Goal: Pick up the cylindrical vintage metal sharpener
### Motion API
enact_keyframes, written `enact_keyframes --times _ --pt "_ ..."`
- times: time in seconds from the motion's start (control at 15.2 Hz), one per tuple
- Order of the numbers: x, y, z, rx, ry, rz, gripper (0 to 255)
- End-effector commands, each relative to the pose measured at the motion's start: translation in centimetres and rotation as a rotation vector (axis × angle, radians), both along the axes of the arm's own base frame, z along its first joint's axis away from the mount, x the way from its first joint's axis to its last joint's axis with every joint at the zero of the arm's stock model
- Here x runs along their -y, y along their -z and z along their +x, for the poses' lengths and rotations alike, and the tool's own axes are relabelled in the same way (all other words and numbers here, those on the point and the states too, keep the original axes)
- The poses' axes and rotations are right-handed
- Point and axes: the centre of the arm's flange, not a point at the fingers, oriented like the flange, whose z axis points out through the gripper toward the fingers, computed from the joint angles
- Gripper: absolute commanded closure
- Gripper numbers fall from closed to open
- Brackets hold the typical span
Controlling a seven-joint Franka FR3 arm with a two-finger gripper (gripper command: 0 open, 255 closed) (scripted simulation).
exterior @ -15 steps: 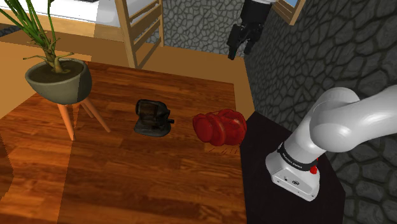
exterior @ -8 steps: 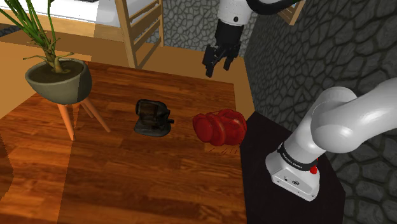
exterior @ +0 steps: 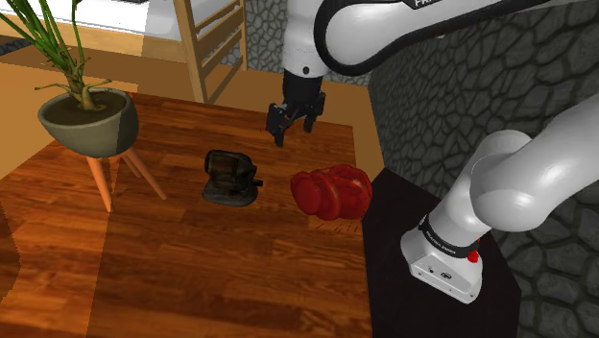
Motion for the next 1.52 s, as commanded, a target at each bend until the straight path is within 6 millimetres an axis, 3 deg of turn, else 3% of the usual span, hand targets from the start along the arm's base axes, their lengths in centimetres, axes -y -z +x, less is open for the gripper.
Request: enact_keyframes --times 0.0,0.53,1.12,1.19,1.45 --pt "-2.1 1.5 0.9 -0.001 -0.003 -0.001 0" --pt "-10.0 7.6 4.0 -0.008 -0.016 -0.009 0" --pt "-10.0 11.6 4.0 -0.008 -0.016 -0.009 0" --pt "-10.0 11.6 4.0 -0.009 -0.016 -0.009 255" --pt "-10.0 11.6 3.9 -0.009 -0.016 -0.009 255"
